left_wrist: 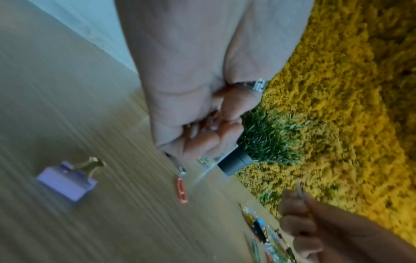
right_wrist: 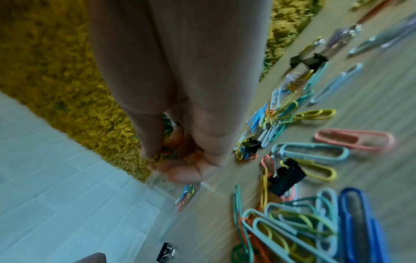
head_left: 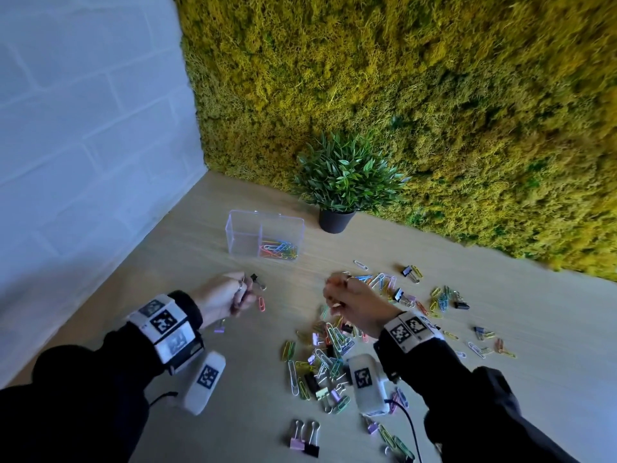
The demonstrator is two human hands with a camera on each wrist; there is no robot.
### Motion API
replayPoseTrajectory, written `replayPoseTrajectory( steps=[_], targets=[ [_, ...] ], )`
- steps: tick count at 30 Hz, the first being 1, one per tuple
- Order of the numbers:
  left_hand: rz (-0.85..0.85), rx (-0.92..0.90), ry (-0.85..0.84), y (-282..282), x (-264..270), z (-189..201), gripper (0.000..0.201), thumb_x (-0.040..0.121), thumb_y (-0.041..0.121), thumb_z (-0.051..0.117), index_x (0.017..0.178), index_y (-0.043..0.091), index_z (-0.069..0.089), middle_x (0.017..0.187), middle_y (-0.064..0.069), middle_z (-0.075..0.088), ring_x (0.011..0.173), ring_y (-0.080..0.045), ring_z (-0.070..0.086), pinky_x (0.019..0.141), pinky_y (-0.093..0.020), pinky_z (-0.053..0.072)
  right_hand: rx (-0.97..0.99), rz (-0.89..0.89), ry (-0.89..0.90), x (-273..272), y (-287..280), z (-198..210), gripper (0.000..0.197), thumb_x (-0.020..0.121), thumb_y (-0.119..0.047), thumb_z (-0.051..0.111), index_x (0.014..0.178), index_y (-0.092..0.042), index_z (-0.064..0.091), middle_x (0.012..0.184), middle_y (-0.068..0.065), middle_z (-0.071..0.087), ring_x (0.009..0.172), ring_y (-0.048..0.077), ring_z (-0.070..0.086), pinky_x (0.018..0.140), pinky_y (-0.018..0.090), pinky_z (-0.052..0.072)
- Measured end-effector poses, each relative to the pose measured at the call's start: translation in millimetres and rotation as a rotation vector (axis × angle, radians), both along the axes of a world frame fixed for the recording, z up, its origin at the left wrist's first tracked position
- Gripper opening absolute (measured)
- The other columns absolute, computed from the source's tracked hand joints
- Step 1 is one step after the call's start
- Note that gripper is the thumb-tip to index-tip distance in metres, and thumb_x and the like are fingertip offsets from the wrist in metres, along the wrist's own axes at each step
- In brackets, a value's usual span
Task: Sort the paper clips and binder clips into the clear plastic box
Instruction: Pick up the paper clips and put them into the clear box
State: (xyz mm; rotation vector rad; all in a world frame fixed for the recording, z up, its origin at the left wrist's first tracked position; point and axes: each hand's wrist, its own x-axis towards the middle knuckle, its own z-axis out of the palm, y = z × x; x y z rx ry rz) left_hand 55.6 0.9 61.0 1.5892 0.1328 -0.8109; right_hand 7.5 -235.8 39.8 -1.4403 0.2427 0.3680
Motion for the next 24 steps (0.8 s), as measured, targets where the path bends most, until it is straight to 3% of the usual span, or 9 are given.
replayPoseTrajectory(
  steps=[2, 5, 8, 11, 14, 16, 18, 21, 24],
  targets=[
    [-0.068, 0.066, -0.024, -1, -3, -3, 0.038, 0.076, -0.018, 0.019, 0.068, 0.013, 0.04, 0.06, -0.002, 0.034, 0.053, -0.014, 0.028, 0.05, -0.025, 0.018, 0.255, -0.031, 0.044, -8, -1, 4, 0.013, 0.089, 0.0, 0.046, 0.083, -0.011, 0.047, 0.07, 0.002, 0.049, 0.054, 0.007, 0.053, 0.048, 0.018, 0.042],
    [-0.293, 0.413, -0.354, -8, -7, -13, 0.023, 0.085, -0.004, 0.043, 0.085, 0.018, 0.05, 0.07, 0.005, 0.043, 0.059, -0.009, 0.037, 0.052, -0.02, 0.027, 0.455, -0.046, 0.095, -18, 1, 4, 0.013, 0.086, -0.002, 0.046, 0.087, -0.013, 0.052, 0.068, 0.0, 0.051, 0.058, 0.011, 0.049, 0.049, 0.02, 0.043],
    [-0.512, 0.729, -0.693, -13, -2, -26, 0.033, 0.085, 0.005, 0.055, 0.115, 0.019, 0.052, 0.092, 0.005, 0.047, 0.07, -0.008, 0.044, 0.056, -0.012, 0.032, 0.426, -0.069, 0.155, -20, 3, 4, 0.022, 0.089, -0.002, 0.035, 0.088, -0.013, 0.054, 0.065, 0.0, 0.049, 0.056, 0.011, 0.042, 0.047, 0.019, 0.038],
    [-0.564, 0.808, -0.749, -16, 5, -32, 0.028, 0.085, -0.003, 0.048, 0.101, 0.017, 0.06, 0.082, 0.006, 0.045, 0.065, -0.006, 0.045, 0.056, -0.009, 0.032, 0.32, 0.007, 0.222, -19, 16, 9, 0.025, 0.091, -0.014, 0.03, 0.071, -0.015, 0.045, 0.057, -0.003, 0.04, 0.049, 0.009, 0.034, 0.045, 0.019, 0.029],
    [-0.618, 0.884, -0.741, -14, 13, -37, 0.022, 0.081, 0.001, 0.051, 0.081, 0.021, 0.059, 0.082, 0.007, 0.047, 0.089, -0.018, 0.057, 0.076, -0.026, 0.037, -0.17, 0.208, 0.148, -20, 36, 12, 0.031, 0.095, -0.029, 0.04, 0.065, -0.019, 0.041, 0.055, -0.006, 0.032, 0.047, 0.008, 0.028, 0.043, 0.018, 0.025],
    [-0.71, 0.961, -0.76, -15, 17, -37, 0.017, 0.083, 0.009, 0.053, 0.091, 0.02, 0.062, 0.089, 0.008, 0.045, 0.108, -0.018, 0.052, 0.082, -0.027, 0.031, -0.662, 0.544, -0.13, -23, 41, 9, 0.014, 0.091, -0.028, 0.054, 0.083, -0.017, 0.052, 0.066, 0.0, 0.048, 0.057, 0.013, 0.042, 0.055, 0.019, 0.037],
    [-0.775, 0.994, -0.731, -14, 19, -36, 0.014, 0.085, 0.015, 0.053, 0.095, 0.025, 0.058, 0.095, 0.008, 0.046, 0.117, -0.017, 0.046, 0.087, -0.027, 0.027, -0.874, 0.829, -0.238, -26, 43, 5, 0.03, 0.081, -0.028, 0.067, 0.107, -0.018, 0.058, 0.094, 0.005, 0.061, 0.082, 0.018, 0.055, 0.075, 0.026, 0.042],
    [-0.834, 1.026, -0.784, -13, 13, -35, 0.015, 0.088, 0.011, 0.045, 0.088, 0.024, 0.041, 0.107, 0.002, 0.051, 0.109, -0.019, 0.05, 0.087, -0.031, 0.029, -0.995, 0.883, -0.257, -22, 48, 7, 0.037, 0.074, -0.022, 0.074, 0.109, -0.016, 0.063, 0.078, -0.009, 0.05, 0.075, 0.01, 0.049, 0.071, 0.024, 0.034],
    [-0.873, 0.961, -0.905, -14, 2, -33, 0.017, 0.086, 0.001, 0.038, 0.086, 0.018, 0.035, 0.087, 0.003, 0.052, 0.082, -0.019, 0.048, 0.078, -0.028, 0.029, -1.109, 0.904, -0.28, -18, 54, 4, 0.027, 0.077, -0.024, 0.071, 0.1, -0.01, 0.067, 0.081, -0.003, 0.053, 0.082, 0.014, 0.048, 0.079, 0.029, 0.04]
  ],
)
